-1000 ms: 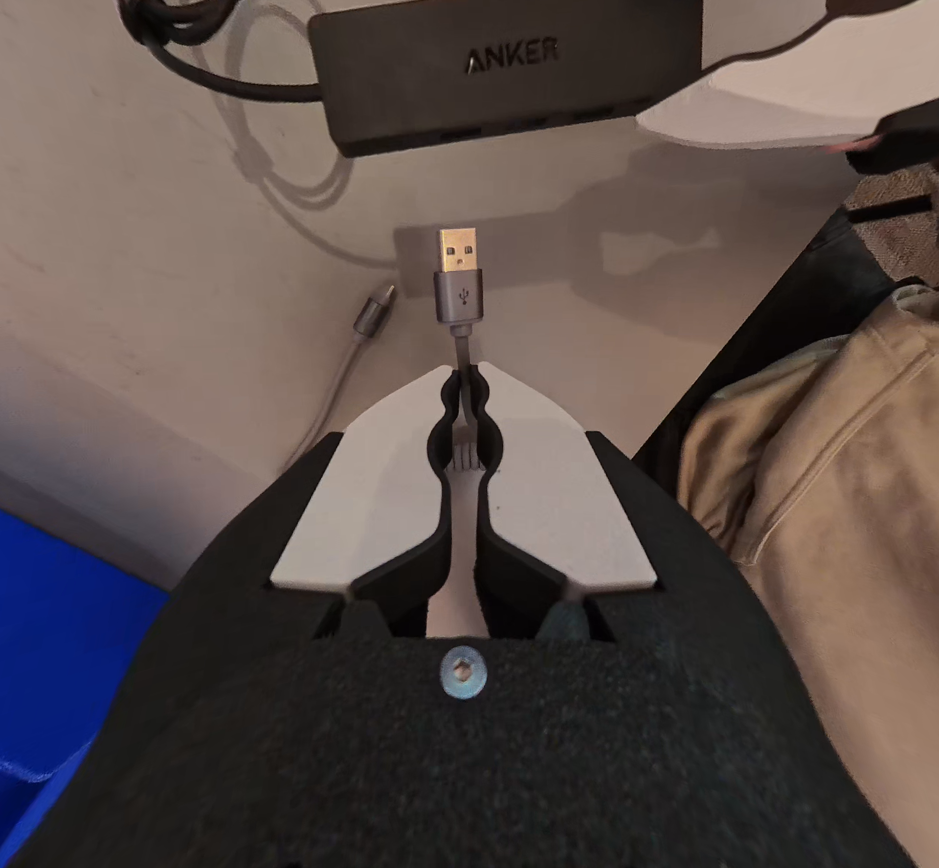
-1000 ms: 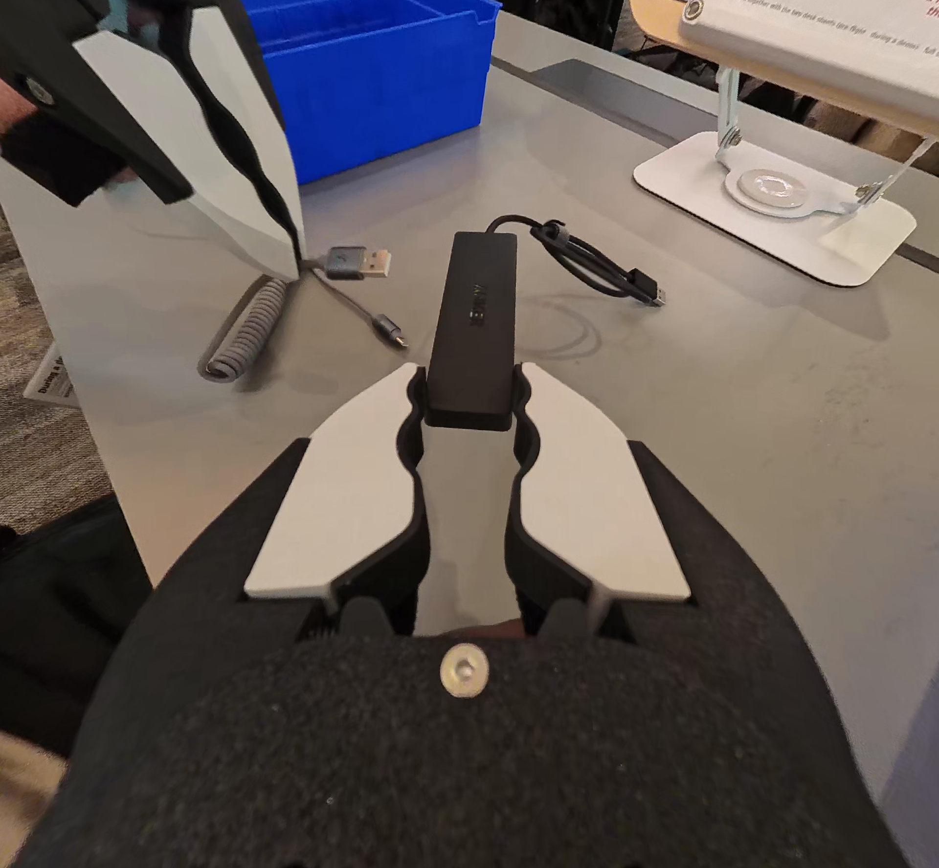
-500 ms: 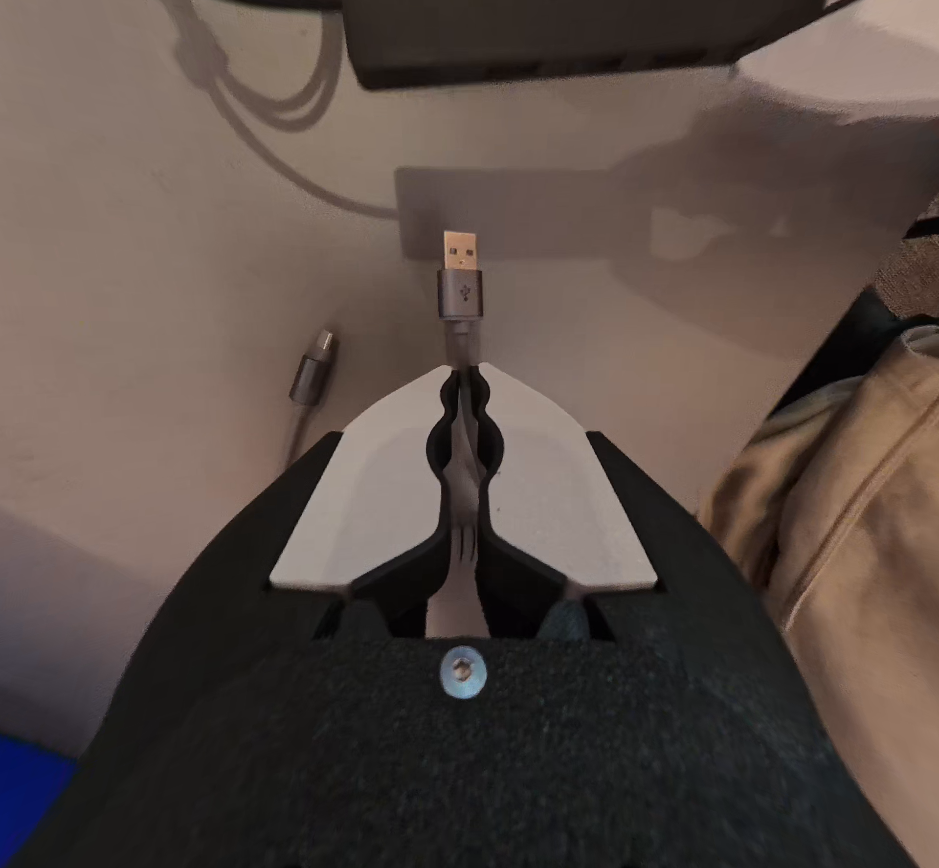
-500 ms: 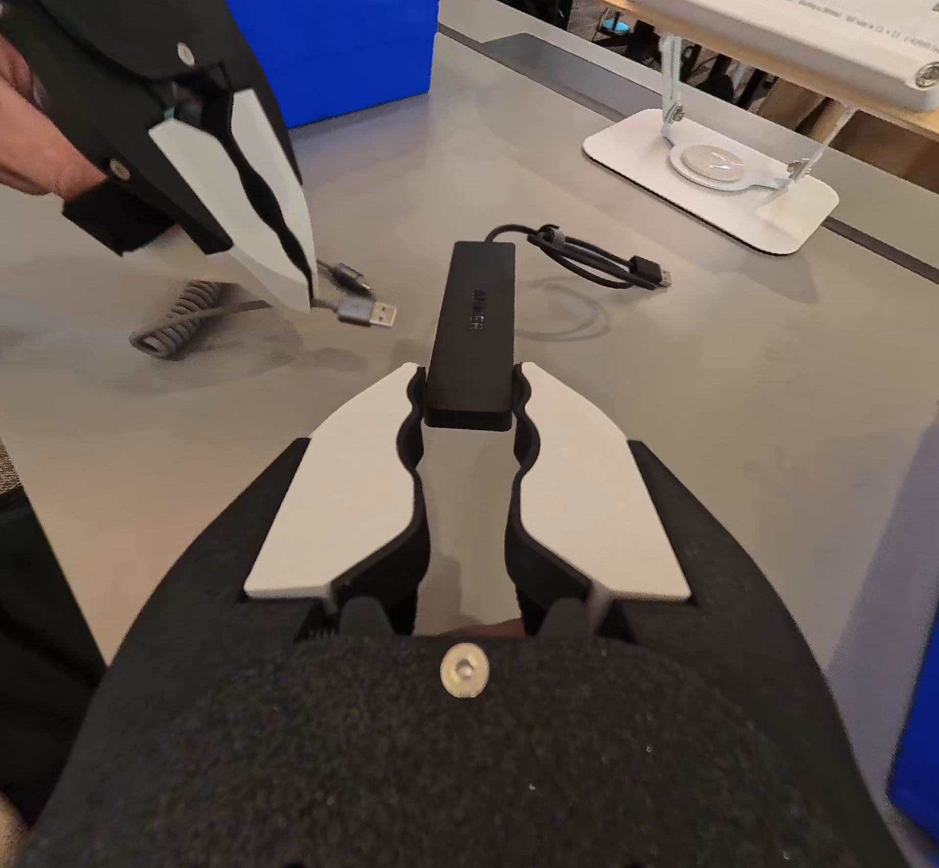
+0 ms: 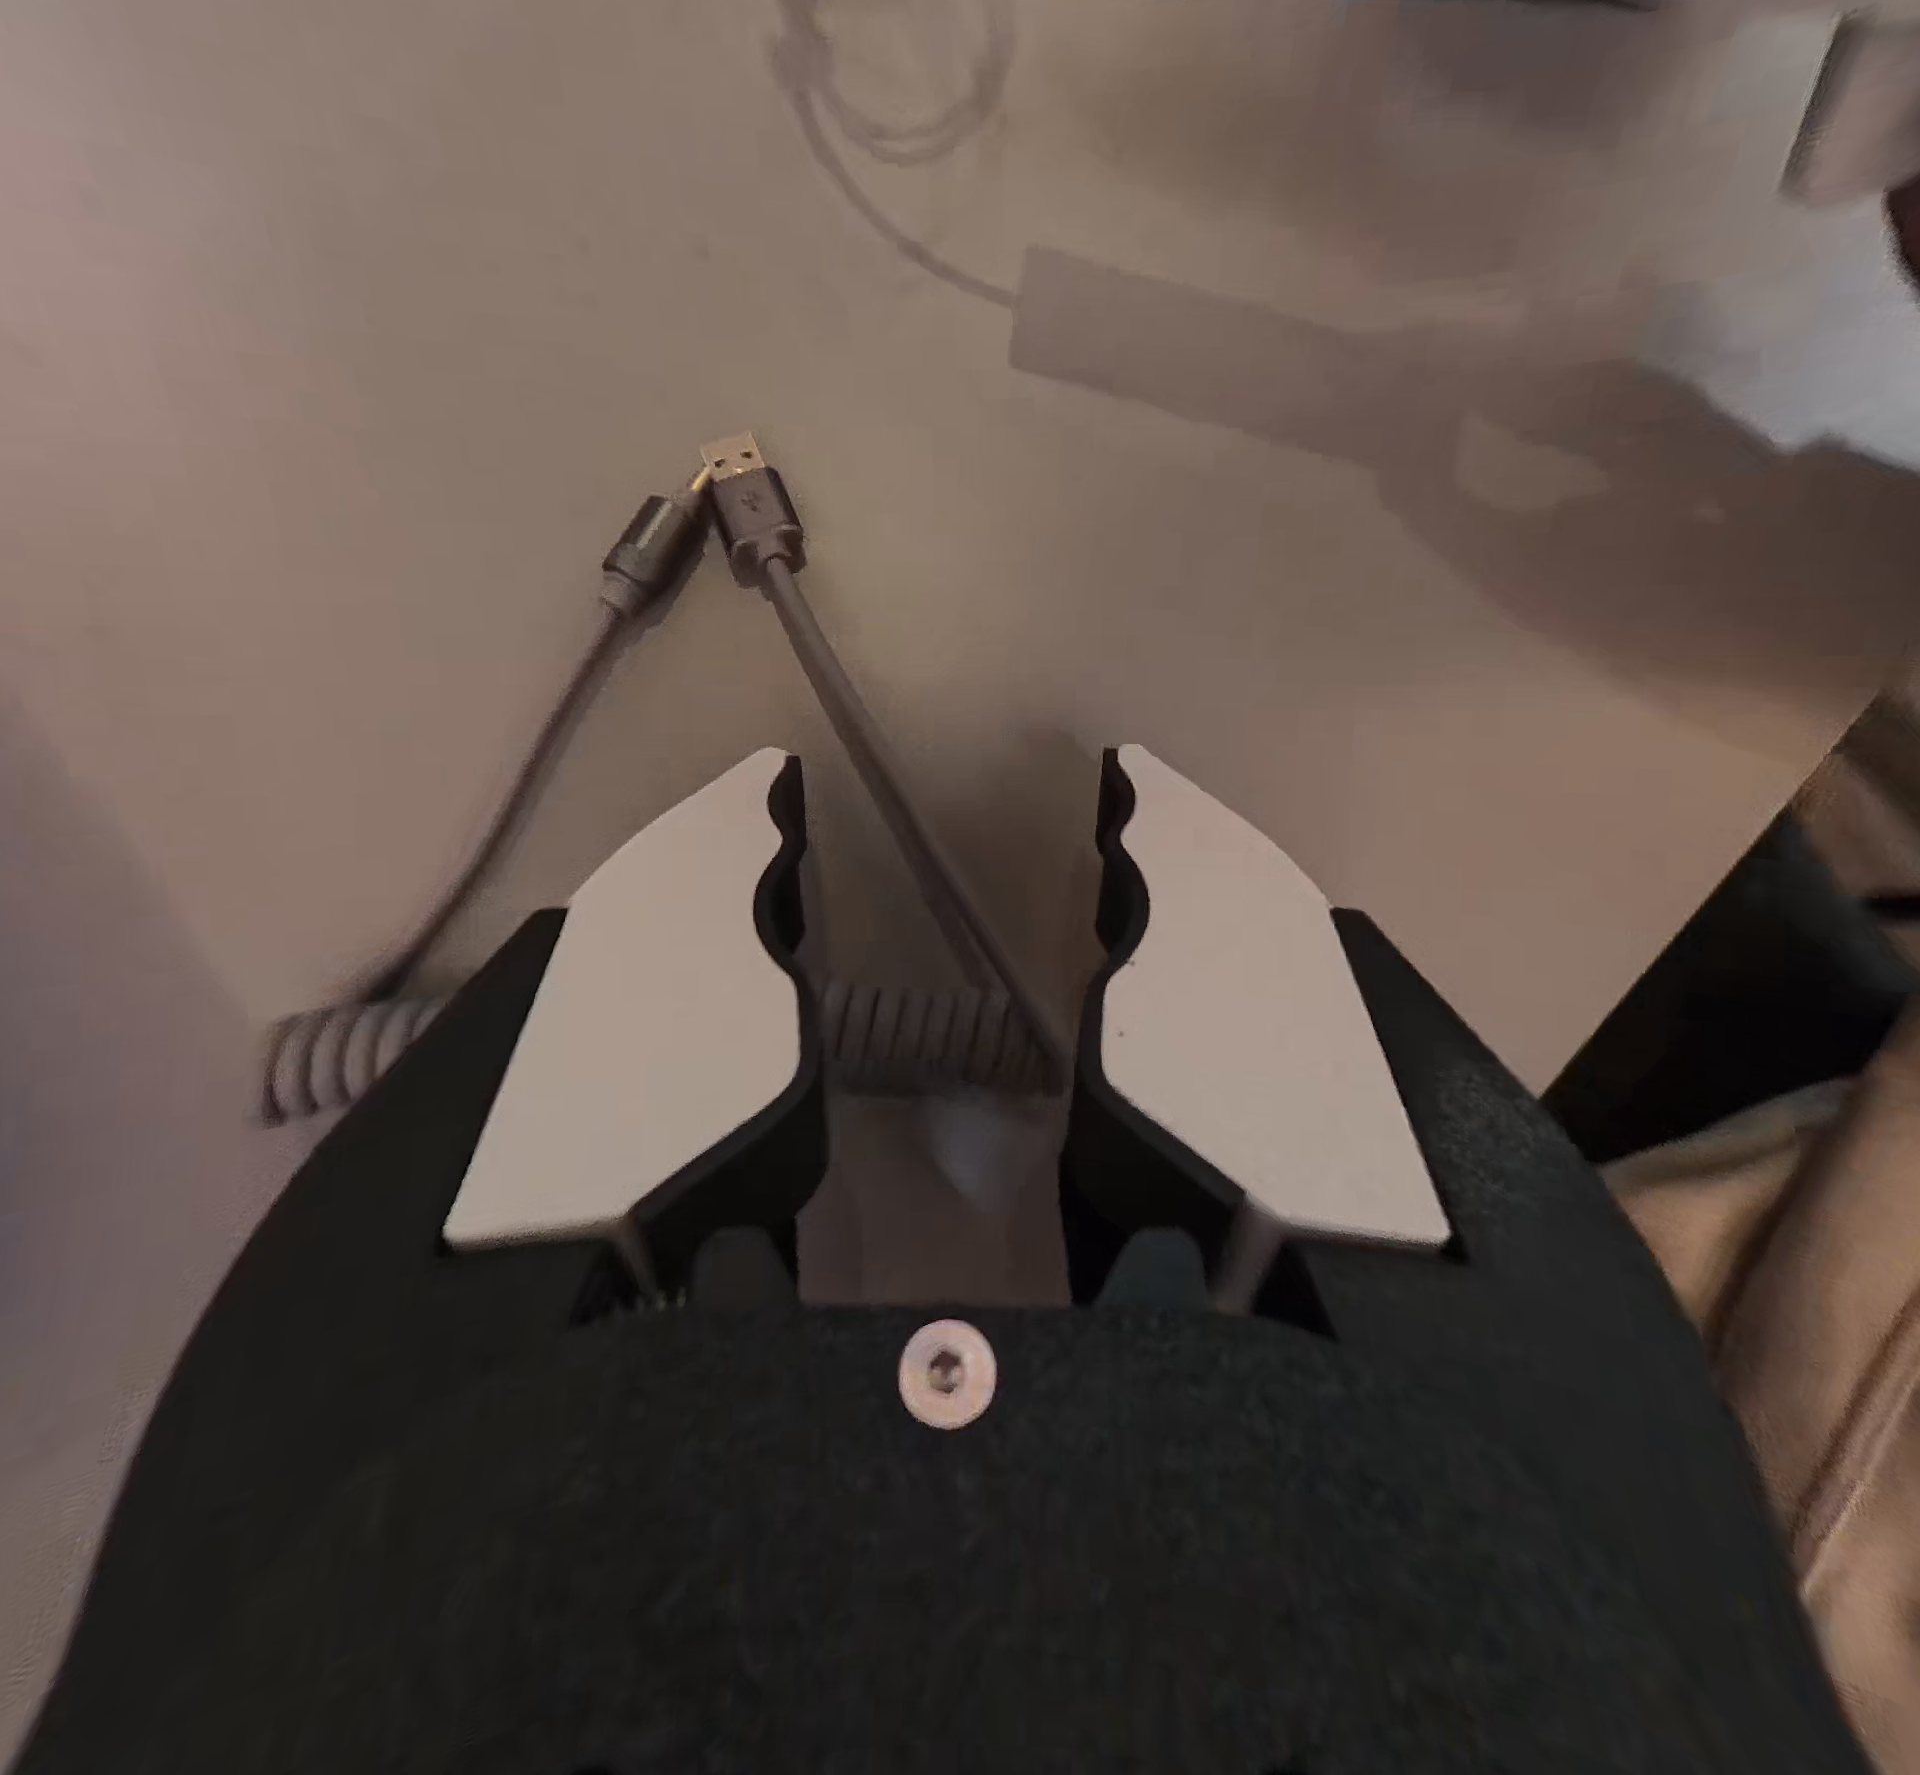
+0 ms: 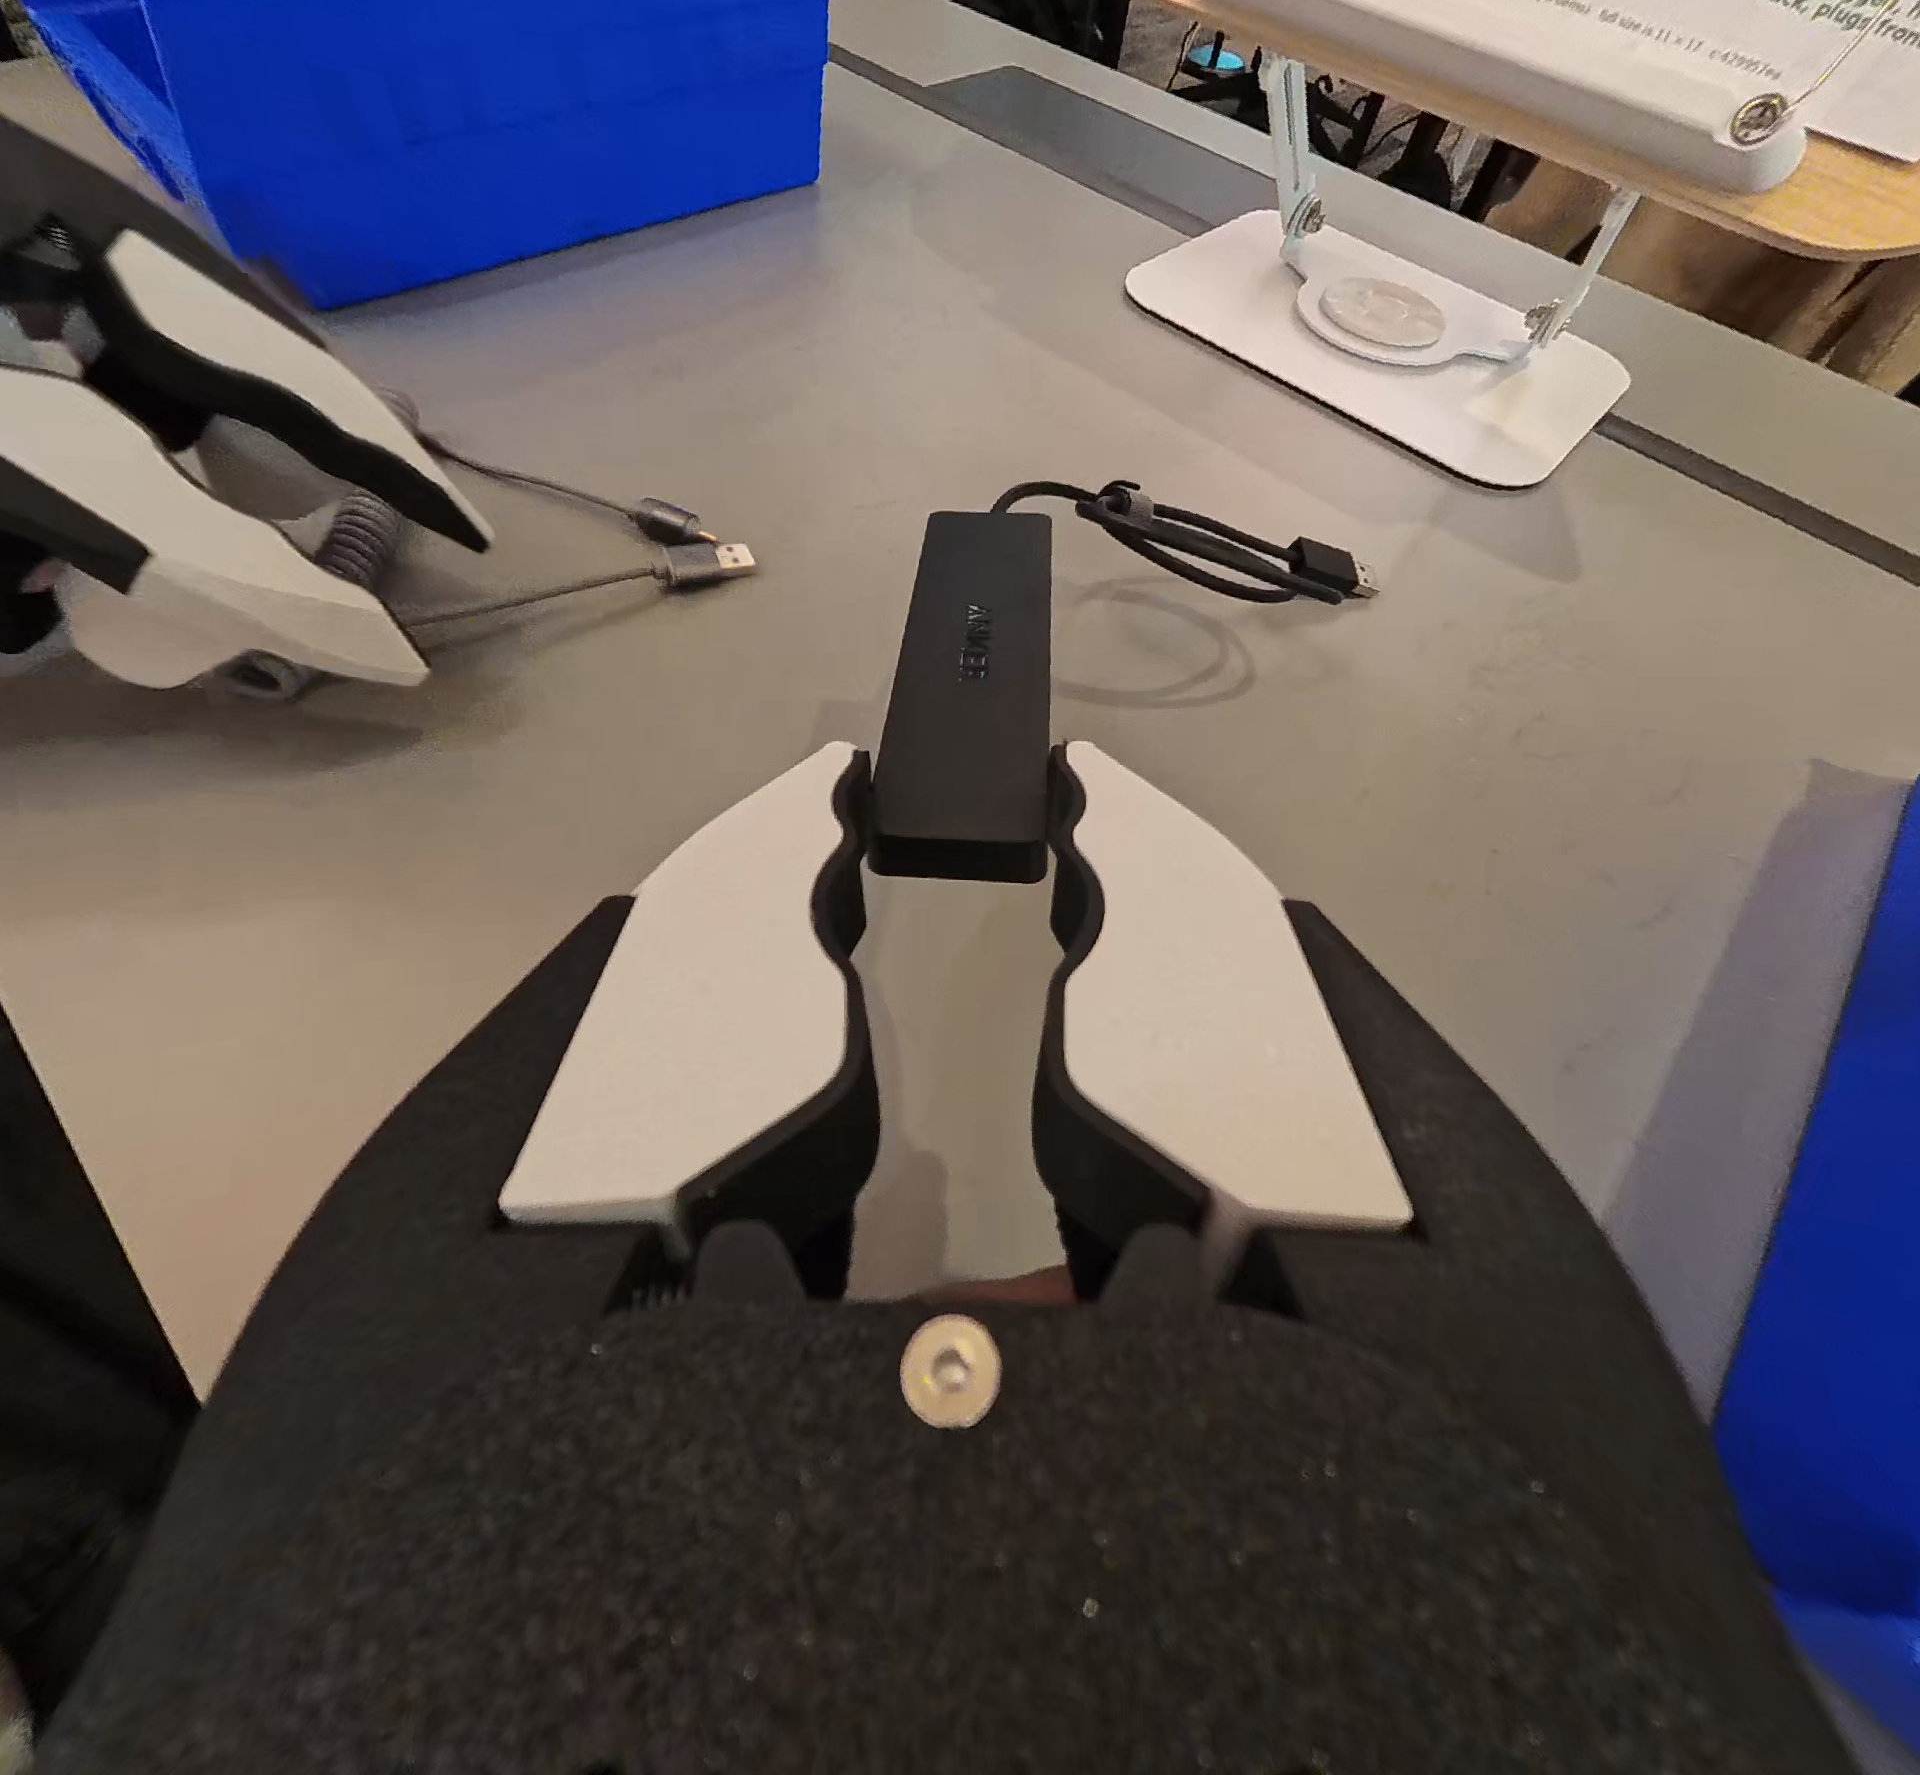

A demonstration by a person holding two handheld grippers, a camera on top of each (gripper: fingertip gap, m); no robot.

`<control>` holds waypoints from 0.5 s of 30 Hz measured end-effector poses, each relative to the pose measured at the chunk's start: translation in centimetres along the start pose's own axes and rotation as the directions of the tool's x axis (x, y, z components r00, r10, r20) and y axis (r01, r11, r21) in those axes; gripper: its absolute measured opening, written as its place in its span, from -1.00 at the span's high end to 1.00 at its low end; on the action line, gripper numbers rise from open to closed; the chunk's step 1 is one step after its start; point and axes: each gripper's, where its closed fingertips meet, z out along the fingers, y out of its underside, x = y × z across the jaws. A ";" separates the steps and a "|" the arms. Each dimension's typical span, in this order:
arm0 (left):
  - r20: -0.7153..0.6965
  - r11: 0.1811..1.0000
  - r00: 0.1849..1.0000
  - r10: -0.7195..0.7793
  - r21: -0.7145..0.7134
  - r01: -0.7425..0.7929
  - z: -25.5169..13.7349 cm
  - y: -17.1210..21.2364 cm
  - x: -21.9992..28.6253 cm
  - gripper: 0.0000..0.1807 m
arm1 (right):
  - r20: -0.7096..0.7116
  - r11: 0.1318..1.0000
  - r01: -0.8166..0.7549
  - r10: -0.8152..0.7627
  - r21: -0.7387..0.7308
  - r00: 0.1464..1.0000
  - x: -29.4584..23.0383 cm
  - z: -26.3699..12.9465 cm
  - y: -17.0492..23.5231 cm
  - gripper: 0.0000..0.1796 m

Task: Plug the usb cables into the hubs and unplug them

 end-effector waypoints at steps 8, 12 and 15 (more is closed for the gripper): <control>0.178 0.990 0.974 -0.137 0.004 0.138 0.9 1.8 -1.1 0.48 | 0.007 1.000 0.007 -0.007 -0.002 1.000 -0.2 0.0 0.1 0.64; 0.218 0.998 0.974 -0.063 -0.011 0.067 0.7 1.8 -0.6 0.96 | 0.012 1.000 0.007 -0.007 -0.004 1.000 -0.4 0.0 0.3 0.64; 0.200 0.999 0.980 -0.004 -0.039 0.012 0.4 2.0 -0.1 0.96 | 0.025 1.000 0.006 -0.005 -0.004 1.000 -0.7 0.2 0.5 0.64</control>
